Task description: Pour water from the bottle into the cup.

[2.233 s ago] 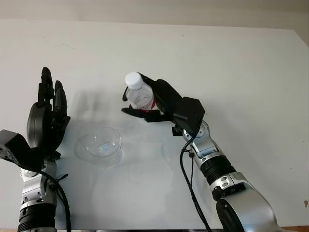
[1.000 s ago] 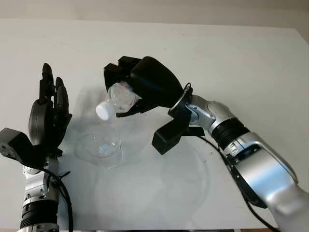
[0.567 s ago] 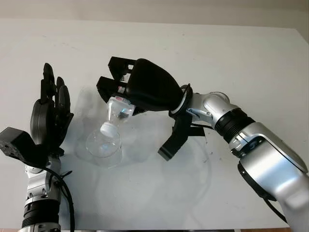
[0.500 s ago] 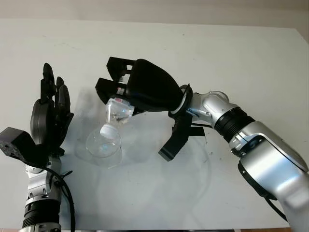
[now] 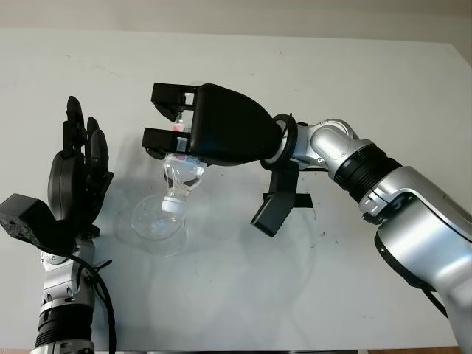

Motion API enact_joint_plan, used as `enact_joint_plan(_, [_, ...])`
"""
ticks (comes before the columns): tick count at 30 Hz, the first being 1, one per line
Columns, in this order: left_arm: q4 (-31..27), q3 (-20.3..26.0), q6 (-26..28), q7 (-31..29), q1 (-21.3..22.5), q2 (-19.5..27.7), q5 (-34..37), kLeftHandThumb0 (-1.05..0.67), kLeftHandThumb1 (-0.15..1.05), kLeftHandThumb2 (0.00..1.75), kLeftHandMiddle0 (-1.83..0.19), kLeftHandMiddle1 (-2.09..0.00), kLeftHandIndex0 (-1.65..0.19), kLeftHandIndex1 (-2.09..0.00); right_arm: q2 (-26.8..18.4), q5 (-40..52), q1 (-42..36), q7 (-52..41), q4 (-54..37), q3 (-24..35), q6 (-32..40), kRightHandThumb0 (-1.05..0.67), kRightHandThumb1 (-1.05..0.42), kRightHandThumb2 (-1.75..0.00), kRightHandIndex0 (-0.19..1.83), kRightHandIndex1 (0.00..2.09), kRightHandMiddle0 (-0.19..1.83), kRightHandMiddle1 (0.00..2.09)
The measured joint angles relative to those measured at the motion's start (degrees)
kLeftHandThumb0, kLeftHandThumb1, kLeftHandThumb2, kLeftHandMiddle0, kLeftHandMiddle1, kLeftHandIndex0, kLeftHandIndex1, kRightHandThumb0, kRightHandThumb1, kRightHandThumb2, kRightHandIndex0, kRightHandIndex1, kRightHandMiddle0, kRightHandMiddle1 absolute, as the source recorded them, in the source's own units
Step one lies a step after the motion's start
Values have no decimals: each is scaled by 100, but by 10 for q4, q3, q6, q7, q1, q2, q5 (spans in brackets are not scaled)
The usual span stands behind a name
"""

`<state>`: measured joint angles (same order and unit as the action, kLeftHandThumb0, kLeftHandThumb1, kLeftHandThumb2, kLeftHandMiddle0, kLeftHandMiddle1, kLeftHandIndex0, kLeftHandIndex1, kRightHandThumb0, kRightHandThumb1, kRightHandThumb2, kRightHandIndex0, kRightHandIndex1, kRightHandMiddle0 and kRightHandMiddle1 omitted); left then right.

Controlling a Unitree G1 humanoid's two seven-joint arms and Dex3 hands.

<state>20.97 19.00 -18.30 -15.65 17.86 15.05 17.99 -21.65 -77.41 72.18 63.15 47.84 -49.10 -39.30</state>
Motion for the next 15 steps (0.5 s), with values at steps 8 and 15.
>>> enact_joint_plan(8, [0,0,0,3,0,0,-1,-74,105,52,18,-5,19,-3,-4,-9,0,-1,-7,-4,17,-55,-92,-5,120,209,65,140])
enact_joint_plan(15, [0,0,0,4,0,0,-2,-74,105,52,18,-5,19,-4,-4,-9,0,-1,-8,-5,25,-57,-93,-6,120,209,64,141])
